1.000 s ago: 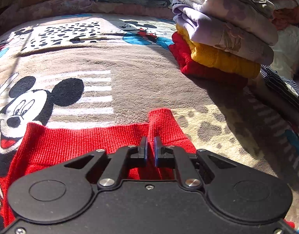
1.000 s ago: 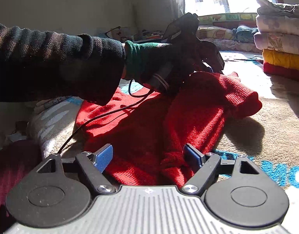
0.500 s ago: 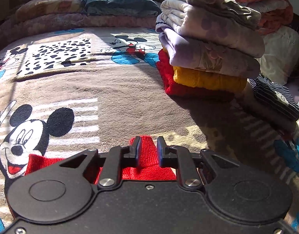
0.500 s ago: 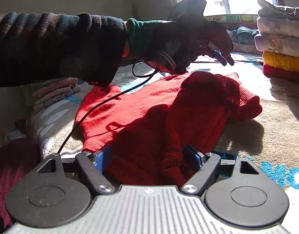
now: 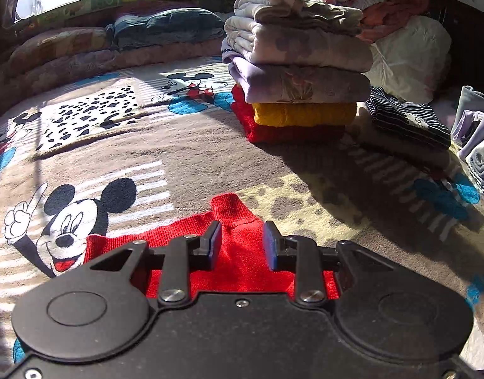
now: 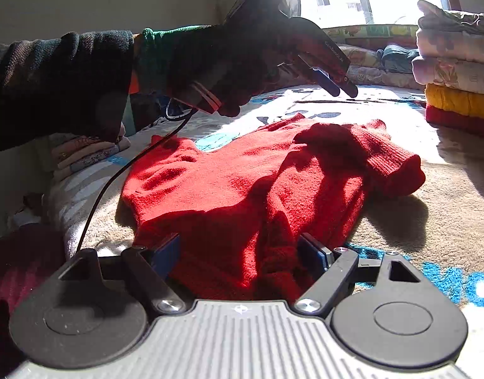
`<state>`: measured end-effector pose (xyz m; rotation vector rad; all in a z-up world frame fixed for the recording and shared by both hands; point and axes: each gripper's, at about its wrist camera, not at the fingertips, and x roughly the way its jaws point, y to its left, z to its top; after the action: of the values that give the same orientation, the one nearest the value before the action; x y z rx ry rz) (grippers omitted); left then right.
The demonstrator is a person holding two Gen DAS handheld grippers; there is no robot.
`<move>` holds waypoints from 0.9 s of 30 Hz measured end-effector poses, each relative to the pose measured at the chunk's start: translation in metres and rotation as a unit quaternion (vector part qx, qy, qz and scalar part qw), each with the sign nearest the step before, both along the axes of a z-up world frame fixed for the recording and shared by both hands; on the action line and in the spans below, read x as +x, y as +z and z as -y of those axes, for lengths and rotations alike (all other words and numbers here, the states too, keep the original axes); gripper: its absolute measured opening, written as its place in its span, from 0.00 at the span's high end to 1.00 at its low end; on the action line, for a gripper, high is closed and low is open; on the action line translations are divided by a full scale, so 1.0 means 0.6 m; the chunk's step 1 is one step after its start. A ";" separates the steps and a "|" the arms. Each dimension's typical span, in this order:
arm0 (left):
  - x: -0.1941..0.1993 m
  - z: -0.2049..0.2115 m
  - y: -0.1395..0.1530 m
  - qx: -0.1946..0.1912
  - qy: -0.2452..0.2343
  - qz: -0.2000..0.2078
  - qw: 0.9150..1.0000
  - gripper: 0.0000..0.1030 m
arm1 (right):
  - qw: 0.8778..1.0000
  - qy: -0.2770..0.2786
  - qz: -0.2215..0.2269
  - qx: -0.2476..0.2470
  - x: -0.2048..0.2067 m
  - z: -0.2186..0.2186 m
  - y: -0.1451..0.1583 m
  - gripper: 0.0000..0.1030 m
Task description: Fold clothes
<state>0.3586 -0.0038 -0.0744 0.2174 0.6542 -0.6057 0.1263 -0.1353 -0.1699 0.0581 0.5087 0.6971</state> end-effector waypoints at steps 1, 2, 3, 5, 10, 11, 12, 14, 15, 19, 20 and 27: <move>-0.022 0.002 0.006 0.011 -0.028 0.007 1.000 0.71 | 1.000 0.000 0.000 0.000 0.000 0.000 0.000 0.22; -0.042 0.007 0.008 0.024 -0.058 0.011 0.998 0.67 | 1.000 0.000 0.000 -0.001 0.000 -0.001 0.000 0.22; -0.062 0.012 0.010 0.037 -0.087 0.015 0.995 0.58 | 1.000 0.000 0.001 -0.001 0.000 -0.001 0.000 0.22; -0.093 0.022 0.005 0.070 -0.131 0.022 0.989 0.50 | 1.000 0.000 0.001 -0.001 0.001 -0.001 0.000 0.22; -0.134 0.048 -0.042 0.178 -0.196 0.057 0.963 0.50 | 1.000 0.000 0.001 -0.002 0.000 -0.001 -0.001 0.22; -0.134 0.052 -0.053 0.199 -0.198 0.071 0.957 0.50 | 1.000 0.000 0.001 -0.002 0.000 -0.001 -0.001 0.22; -0.134 0.057 -0.064 0.220 -0.200 0.085 0.951 0.50 | 1.000 0.000 0.001 -0.002 0.000 -0.001 -0.001 0.22; -0.129 0.062 -0.080 0.246 -0.195 0.106 0.944 0.51 | 1.000 0.001 0.000 -0.002 0.001 -0.001 -0.001 0.22; -0.117 0.060 -0.079 0.231 -0.180 0.104 0.950 0.54 | 1.000 0.001 0.000 -0.001 0.001 -0.001 -0.001 0.22; -0.026 0.003 -0.051 0.064 -0.025 0.032 0.997 0.65 | 1.000 0.001 -0.001 0.000 0.001 0.000 -0.002 0.22; -0.005 -0.016 -0.050 0.029 0.008 0.013 0.999 0.65 | 1.000 0.002 -0.001 0.000 0.001 0.000 -0.002 0.21; 0.054 -0.053 -0.066 -0.056 0.066 -0.052 0.995 0.60 | 1.000 0.003 -0.001 0.001 0.000 -0.001 -0.003 0.21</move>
<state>0.3908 0.0278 -0.1141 0.0380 0.7275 -0.5265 0.1264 -0.1349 -0.1717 0.0590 0.5112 0.7027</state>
